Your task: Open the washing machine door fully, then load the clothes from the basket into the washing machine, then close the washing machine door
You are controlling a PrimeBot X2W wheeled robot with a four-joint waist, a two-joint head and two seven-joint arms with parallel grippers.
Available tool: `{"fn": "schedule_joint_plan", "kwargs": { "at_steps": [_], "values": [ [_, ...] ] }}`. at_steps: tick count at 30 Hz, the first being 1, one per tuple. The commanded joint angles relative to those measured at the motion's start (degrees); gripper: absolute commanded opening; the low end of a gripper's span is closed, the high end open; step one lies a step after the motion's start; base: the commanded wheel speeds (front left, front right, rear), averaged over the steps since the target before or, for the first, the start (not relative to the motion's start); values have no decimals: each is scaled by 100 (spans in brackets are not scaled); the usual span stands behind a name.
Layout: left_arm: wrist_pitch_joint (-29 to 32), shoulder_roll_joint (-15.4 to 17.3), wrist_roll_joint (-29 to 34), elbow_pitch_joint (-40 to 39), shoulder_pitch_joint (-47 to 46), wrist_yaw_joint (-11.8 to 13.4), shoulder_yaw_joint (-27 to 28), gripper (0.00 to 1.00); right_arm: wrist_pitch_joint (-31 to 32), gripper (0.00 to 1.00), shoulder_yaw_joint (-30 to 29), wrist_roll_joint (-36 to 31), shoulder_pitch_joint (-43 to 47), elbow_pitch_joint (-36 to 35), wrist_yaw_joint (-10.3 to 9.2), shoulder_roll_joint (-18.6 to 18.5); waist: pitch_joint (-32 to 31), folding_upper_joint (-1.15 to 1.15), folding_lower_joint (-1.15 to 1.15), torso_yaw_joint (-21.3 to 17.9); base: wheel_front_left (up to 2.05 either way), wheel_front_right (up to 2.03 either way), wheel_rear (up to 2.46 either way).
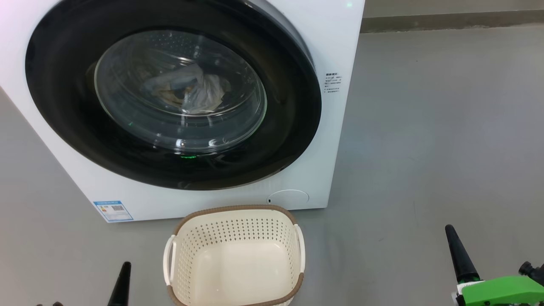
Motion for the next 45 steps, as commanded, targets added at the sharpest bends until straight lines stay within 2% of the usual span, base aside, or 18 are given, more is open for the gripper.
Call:
{"fn": "schedule_joint_plan", "kwargs": {
  "at_steps": [1, 35, 45],
  "values": [
    [40, 119, -144, -106, -296, -50, 175, 0, 51, 0, 65, 185, -269, -113, -22, -28, 0, 0, 0, 1, 0, 0, 0],
    [596, 146, -1991, 41, -743, -160, 394, 0, 623, 0, -73, 2331, -599, 177, -33, 91, 9, 0, 0, 32, 0, 0, 0],
    [599, 146, -1999, 41, -745, -160, 396, 0, 642, 0, -94, 2324, -602, 179, -33, 106, 9, 0, 0, 32, 0, 0, 0]
  ]
}}
